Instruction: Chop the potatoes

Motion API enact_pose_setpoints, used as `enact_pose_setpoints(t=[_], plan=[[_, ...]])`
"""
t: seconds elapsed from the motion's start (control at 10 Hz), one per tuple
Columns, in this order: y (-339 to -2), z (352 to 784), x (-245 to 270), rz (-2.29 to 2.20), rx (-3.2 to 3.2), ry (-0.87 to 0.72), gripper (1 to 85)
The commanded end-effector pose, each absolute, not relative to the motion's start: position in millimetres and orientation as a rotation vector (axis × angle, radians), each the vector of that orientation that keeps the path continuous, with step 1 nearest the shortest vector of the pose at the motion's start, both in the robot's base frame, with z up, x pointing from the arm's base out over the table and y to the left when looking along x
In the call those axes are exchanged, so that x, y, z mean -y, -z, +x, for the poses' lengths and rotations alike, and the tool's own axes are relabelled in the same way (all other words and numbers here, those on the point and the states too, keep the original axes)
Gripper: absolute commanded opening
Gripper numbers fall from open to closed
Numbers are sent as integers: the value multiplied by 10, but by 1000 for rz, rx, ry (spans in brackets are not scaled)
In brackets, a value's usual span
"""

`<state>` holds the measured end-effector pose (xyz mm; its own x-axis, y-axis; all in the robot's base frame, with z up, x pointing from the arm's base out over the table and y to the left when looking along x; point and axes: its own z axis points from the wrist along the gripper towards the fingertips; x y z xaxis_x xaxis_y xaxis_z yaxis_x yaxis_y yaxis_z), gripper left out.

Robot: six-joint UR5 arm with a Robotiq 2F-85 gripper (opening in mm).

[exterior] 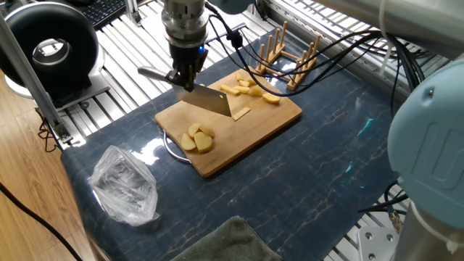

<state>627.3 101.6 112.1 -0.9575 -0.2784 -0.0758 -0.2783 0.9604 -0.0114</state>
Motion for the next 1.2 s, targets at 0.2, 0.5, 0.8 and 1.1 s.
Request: enact_pose_setpoints(t=[0.2, 0.5, 0.8, 1.1], plan=[[-1176, 5633, -702, -693, -3254, 120, 10], [-1198, 5461, -698, -697, -3314, 121, 10], [-1195, 5331, -615, -738, -3364, 177, 10], [-1184, 5184, -633, -725, -3416, 176, 10]])
